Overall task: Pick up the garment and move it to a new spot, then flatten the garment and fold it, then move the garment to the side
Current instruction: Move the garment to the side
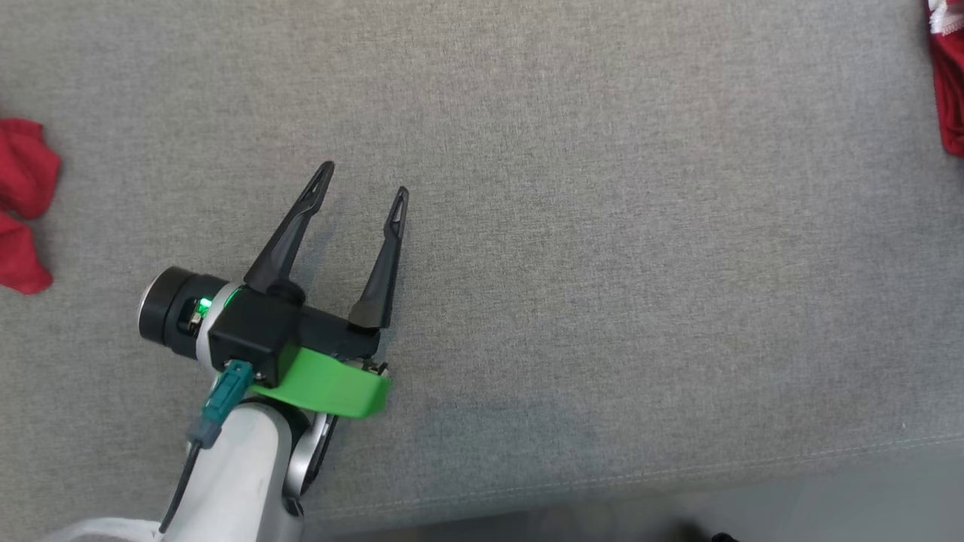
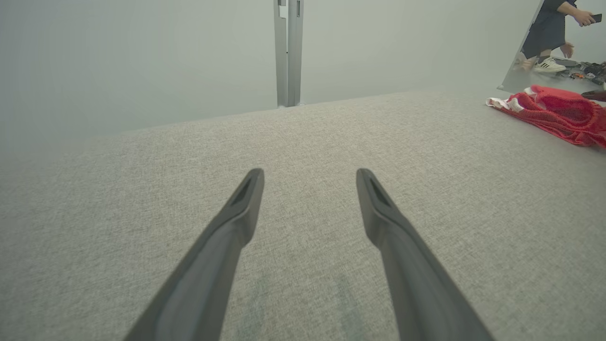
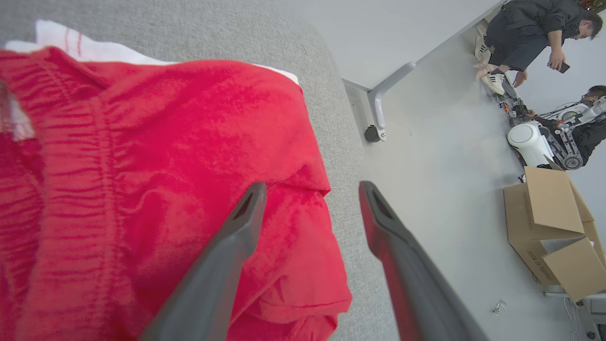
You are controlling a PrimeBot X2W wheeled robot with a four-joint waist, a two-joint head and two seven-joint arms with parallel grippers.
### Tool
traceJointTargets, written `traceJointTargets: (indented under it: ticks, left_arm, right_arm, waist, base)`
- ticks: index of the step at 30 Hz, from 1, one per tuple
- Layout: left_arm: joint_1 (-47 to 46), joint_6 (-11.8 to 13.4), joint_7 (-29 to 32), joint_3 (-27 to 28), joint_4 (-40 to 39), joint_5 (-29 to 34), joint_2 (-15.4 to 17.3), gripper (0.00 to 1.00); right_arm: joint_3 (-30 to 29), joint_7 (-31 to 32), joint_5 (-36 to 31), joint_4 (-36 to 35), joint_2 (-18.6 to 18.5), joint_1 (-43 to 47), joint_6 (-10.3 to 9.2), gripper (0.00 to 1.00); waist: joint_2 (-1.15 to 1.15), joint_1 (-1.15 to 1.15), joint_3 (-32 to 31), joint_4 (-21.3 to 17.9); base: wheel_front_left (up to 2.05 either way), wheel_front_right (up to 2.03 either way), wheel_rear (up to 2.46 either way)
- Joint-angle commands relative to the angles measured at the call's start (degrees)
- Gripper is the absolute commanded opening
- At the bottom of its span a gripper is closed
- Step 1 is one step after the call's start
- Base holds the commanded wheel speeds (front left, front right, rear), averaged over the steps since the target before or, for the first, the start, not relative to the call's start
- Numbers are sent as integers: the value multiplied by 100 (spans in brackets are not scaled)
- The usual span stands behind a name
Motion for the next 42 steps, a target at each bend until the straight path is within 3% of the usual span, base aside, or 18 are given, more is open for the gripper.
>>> traceJointTargets:
  ticks: [1,4,10,17,23,33,42]
  left_arm:
    - [107,35,-21,38,56,-69,-27,100]
    - [200,155,-166,217,218,-264,-84,100]
    - [553,432,-301,499,729,-589,-188,100]
    - [836,737,-318,871,1184,-955,-240,100]
    - [908,855,-205,1082,1613,-1124,-160,100]
    - [1042,622,-470,1240,2069,-1323,-23,100]
    - [1338,302,-580,1338,1987,-1121,-65,100]
  right_arm:
    - [37,-88,70,6,37,110,-11,100]
    - [192,-382,184,-54,48,276,-11,100]
    - [547,-901,1081,-232,340,698,-11,100]
    - [1086,-1149,2021,-987,734,1542,-11,100]
    - [1397,-1265,2935,-1800,1113,2356,-11,100]
    - [1544,-1611,3629,-2887,1788,3480,-10,100]
    - [1711,-2073,3160,-3315,2263,4182,-8,100]
  waist:
    - [0,0,-309,53]
    - [0,0,-639,88]
    - [0,0,-1438,176]
    - [0,0,-2199,331]
    - [0,0,-2679,484]
    - [0,0,-3198,583]
    - [0,0,-3339,661]
  base:
    - [0,0,0]
    - [0,0,0]
    - [0,0,0]
    - [0,0,0]
    - [0,0,0]
    - [0,0,0]
    - [0,0,0]
